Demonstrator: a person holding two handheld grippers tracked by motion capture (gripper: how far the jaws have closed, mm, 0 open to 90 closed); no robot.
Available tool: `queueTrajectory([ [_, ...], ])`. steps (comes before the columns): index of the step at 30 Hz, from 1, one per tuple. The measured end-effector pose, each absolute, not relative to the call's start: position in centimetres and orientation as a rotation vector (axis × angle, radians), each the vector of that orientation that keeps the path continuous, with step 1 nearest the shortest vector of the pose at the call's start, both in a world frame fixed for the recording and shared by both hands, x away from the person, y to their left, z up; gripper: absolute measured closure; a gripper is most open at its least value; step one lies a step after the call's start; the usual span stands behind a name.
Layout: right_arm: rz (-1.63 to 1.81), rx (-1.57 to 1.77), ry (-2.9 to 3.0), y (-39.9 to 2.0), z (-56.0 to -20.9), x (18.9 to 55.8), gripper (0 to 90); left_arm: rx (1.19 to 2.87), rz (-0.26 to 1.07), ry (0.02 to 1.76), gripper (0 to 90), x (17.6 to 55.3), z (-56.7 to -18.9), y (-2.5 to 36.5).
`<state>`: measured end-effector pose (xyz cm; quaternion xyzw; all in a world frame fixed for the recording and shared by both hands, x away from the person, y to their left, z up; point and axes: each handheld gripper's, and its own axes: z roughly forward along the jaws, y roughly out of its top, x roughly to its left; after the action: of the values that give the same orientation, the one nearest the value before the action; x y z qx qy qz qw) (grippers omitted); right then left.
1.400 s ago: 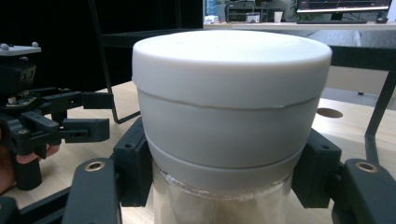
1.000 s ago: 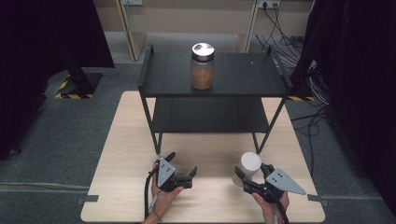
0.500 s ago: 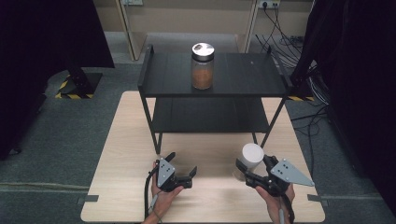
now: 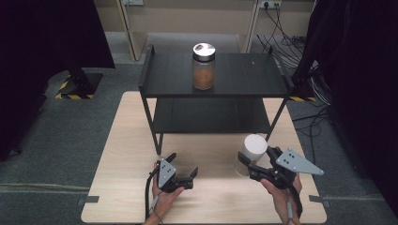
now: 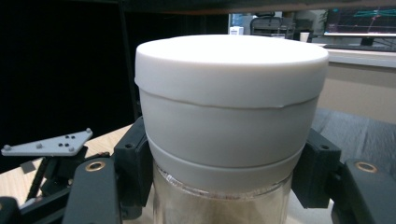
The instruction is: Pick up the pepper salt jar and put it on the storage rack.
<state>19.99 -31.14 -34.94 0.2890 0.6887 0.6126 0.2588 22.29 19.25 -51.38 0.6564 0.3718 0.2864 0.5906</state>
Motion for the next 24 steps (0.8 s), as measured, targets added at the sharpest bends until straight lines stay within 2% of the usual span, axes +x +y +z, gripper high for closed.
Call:
queueTrajectory([
  [24, 1.727, 0.680, 1.906, -30.8, -26.5, 23.3, 35.6, 1.527, 0.666, 0.866, 0.2, 22.3, -51.4, 19.2],
])
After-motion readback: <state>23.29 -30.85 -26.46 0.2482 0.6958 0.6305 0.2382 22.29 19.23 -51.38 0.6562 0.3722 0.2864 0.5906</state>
